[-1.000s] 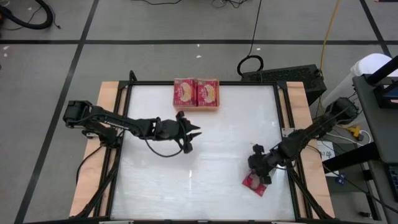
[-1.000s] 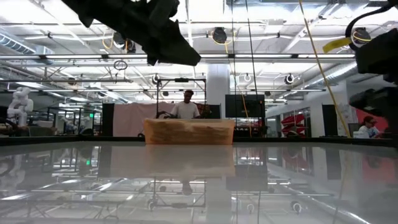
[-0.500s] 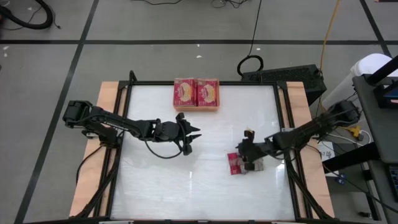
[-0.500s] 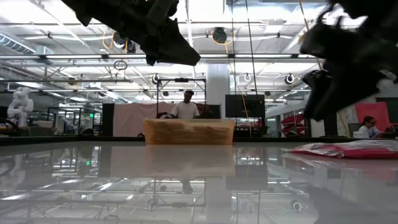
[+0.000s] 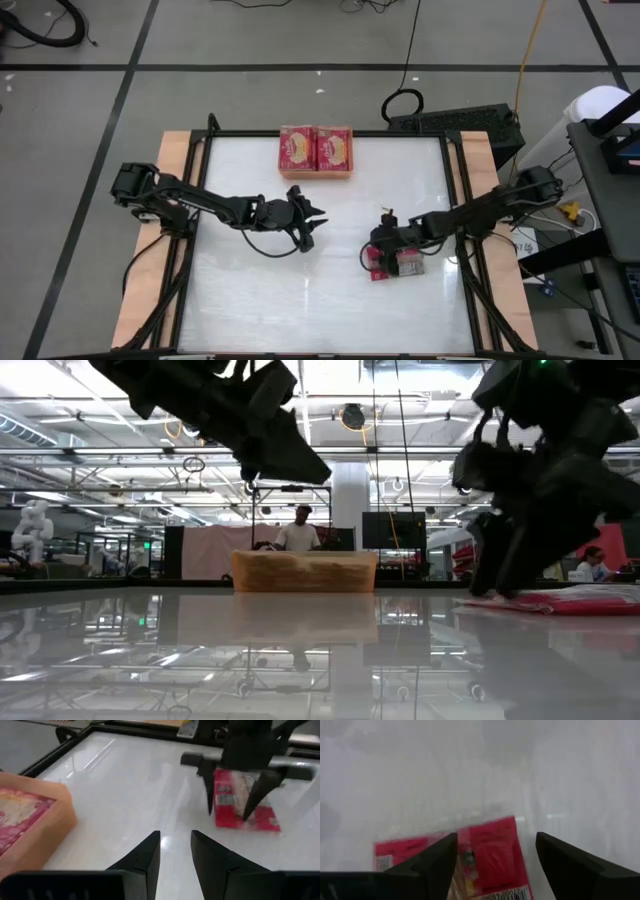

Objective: Sort popcorn bags into baskets
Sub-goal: Put the red popcorn bag into the orange bin

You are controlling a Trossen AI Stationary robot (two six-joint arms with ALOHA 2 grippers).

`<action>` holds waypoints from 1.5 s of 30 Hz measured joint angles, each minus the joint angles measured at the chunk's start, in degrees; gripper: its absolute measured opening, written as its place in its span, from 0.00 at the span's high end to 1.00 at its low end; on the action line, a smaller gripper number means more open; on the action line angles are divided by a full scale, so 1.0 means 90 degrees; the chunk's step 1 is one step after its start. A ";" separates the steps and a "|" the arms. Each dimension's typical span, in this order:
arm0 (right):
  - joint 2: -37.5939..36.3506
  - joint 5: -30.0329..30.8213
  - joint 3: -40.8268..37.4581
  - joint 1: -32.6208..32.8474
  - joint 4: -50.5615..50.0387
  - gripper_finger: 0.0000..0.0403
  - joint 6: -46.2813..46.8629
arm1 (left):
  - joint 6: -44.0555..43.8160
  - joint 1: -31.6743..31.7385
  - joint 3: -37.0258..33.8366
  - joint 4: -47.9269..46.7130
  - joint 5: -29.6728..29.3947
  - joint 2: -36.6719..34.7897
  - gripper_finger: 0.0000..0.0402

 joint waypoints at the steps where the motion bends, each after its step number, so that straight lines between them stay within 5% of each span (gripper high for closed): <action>1: 0.0113 -0.0024 0.0000 0.0007 -0.0025 0.35 0.0002 | -0.0037 -0.0011 0.0007 0.0082 0.0021 0.0050 0.72; 6: 0.0500 -0.0028 0.0012 0.0012 0.0259 0.45 -0.0186 | -0.0099 -0.0038 0.0013 0.0202 0.0034 0.0193 0.72; 16: 0.0418 0.0015 -0.0003 -0.0202 0.0407 0.98 -0.0500 | -0.0112 -0.0067 0.0022 0.0385 0.0039 0.0276 0.72; 23: 0.0189 0.0054 -0.0012 -0.0295 0.1126 1.00 -0.1028 | -0.0279 -0.0103 0.0022 0.0510 0.0036 0.0276 0.72; 33: -0.1355 -0.0058 -0.0012 -0.0379 0.1304 1.00 -0.2605 | 0.0424 -0.0584 0.0022 0.0627 0.0353 0.0276 0.70; 45: -0.2592 -0.0698 -0.0012 -0.0408 0.1705 1.00 -0.3502 | 0.0688 -0.0683 0.0038 0.2858 0.0442 0.1256 0.35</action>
